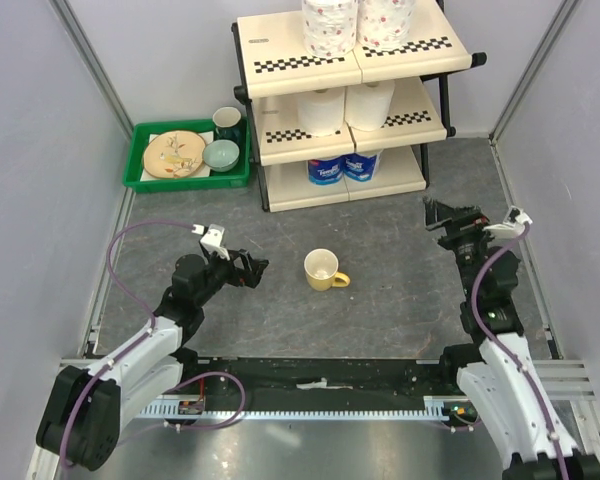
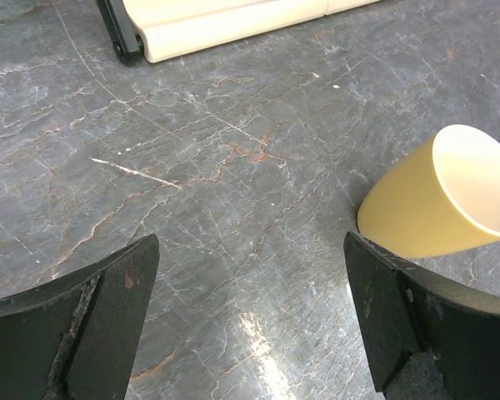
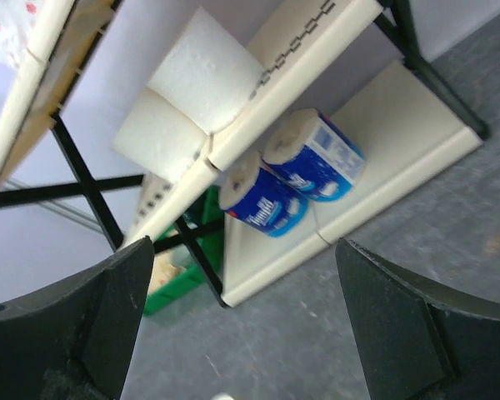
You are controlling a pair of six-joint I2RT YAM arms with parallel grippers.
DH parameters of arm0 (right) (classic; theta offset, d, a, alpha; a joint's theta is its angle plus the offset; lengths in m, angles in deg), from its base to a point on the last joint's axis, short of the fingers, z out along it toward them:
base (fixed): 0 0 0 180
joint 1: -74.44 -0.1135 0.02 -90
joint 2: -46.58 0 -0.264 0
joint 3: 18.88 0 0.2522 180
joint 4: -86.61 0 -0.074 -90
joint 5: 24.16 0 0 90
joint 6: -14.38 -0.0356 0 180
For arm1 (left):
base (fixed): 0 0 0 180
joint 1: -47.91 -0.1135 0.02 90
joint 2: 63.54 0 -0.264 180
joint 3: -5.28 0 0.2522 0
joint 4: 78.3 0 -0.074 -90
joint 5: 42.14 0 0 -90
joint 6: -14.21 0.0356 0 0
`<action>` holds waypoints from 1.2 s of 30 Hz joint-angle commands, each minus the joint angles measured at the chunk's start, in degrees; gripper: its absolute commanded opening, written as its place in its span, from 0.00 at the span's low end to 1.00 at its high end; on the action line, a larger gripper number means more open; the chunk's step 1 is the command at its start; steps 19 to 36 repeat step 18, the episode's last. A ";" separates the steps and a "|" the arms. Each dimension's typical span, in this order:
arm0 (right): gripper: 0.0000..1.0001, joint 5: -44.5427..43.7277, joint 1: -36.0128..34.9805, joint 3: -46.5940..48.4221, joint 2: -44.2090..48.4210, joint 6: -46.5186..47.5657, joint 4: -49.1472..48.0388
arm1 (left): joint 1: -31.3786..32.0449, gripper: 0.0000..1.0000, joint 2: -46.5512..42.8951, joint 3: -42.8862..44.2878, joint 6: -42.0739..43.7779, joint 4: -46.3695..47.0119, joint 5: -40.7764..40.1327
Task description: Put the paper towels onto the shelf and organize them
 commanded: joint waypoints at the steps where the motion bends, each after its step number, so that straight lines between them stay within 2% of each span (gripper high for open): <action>1: 0.98 0.52 -0.15 3.39 9.63 10.18 26.84 | 0.20 0.99 -0.69 1.39 -0.26 0.65 -1.09; 5: 0.98 2.10 -0.15 3.05 17.45 12.73 38.08 | 0.20 0.98 -0.07 1.65 -0.26 0.57 -0.92; 9: 0.98 1.14 -0.15 2.26 23.08 13.26 43.99 | 0.20 0.97 -0.42 1.56 -0.09 0.48 -1.01; 12: 0.98 2.46 -0.15 2.34 25.20 12.82 43.30 | 0.20 0.97 -0.42 1.48 0.18 0.56 -0.39; 36: 0.98 2.10 -0.24 2.96 23.88 13.26 44.09 | 0.20 0.95 0.54 2.09 0.18 0.48 -0.12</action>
